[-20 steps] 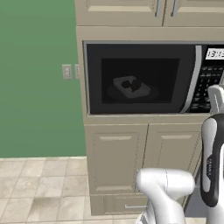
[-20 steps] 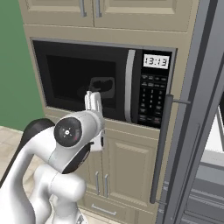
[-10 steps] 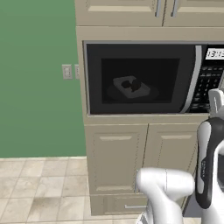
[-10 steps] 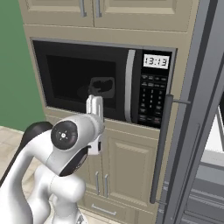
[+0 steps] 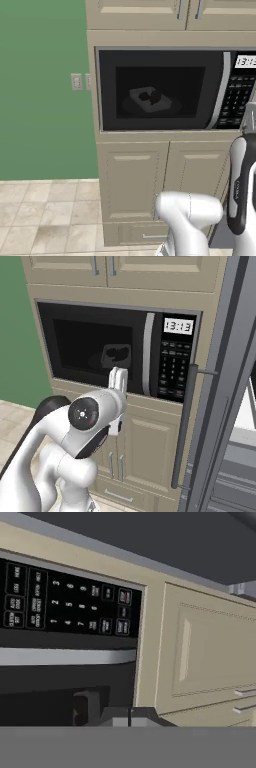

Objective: Place the tupperware containing the chicken drumstick and bell pepper meal in the microwave. Close the microwave door and press the start button to reheat the meal.

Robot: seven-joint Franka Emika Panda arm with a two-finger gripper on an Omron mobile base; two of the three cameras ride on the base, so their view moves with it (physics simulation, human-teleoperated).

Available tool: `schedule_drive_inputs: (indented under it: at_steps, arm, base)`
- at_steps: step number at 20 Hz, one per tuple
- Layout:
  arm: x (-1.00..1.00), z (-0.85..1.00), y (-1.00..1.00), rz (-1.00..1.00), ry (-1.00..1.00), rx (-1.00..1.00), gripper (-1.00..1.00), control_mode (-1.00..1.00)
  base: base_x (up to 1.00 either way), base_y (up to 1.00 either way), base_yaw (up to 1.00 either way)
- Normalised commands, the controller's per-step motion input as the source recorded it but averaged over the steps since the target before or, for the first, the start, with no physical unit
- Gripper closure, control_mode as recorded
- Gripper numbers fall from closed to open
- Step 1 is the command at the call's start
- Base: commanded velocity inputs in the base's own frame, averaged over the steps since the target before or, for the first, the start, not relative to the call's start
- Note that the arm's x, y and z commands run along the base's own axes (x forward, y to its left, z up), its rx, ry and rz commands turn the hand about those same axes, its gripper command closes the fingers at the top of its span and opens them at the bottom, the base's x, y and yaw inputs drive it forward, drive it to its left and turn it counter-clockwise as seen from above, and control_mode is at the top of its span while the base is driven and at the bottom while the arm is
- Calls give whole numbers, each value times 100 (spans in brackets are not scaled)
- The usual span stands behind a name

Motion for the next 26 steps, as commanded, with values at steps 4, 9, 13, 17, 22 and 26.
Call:
schedule_drive_inputs:
  at_steps: [4,9,13,17,22,26]
  arm:
    - [0,0,-40,-1,0,9,100,-100]
    - [1,0,-30,0,0,12,100,-100]
    - [9,-1,-4,0,0,12,100,-100]
    - [21,-1,0,0,0,10,100,-100]
    - [24,-6,0,0,0,9,100,-100]
    - [23,-12,0,0,0,6,100,-100]
  base:
    - [0,0,0]
    - [0,0,0]
    - [0,0,0]
    - [0,0,0]
    - [0,0,0]
    - [0,0,0]
